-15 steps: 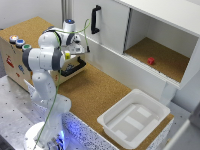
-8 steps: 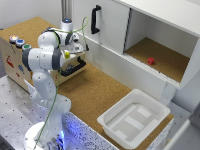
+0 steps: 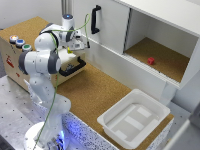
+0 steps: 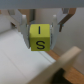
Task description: Move to the box and place the yellow object
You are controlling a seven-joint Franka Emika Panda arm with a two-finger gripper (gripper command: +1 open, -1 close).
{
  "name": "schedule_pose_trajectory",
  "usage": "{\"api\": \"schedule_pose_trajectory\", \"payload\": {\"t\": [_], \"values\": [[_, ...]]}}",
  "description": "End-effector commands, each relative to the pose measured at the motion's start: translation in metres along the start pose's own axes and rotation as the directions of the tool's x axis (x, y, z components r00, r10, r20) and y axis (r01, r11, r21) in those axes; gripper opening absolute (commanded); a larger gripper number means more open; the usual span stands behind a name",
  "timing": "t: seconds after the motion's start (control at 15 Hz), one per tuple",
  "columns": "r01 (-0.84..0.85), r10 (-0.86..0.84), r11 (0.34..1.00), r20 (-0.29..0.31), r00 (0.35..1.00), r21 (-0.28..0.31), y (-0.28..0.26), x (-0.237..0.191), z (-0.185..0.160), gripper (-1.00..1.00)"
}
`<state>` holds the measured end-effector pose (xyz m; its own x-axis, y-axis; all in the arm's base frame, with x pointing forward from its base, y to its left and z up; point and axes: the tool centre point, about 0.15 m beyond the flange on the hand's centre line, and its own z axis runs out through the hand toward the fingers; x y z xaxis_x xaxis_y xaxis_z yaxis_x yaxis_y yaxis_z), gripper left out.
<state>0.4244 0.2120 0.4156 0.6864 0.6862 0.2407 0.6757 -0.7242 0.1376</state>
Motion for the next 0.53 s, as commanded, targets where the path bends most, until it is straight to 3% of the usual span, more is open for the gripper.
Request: {"api": "schedule_pose_trajectory", "payload": {"t": [0.0,0.2,0.47], "values": [[-0.184,0.189,0.974,0.028,0.982,-0.129,0.065,-0.058,-0.043,-1.00],[-0.317,0.332,0.936,0.084,0.940,-0.154,0.103,-0.106,-0.029,-1.00],[-0.522,0.533,0.843,0.072,0.843,-0.132,0.164,-0.169,-0.014,-1.00]]}}
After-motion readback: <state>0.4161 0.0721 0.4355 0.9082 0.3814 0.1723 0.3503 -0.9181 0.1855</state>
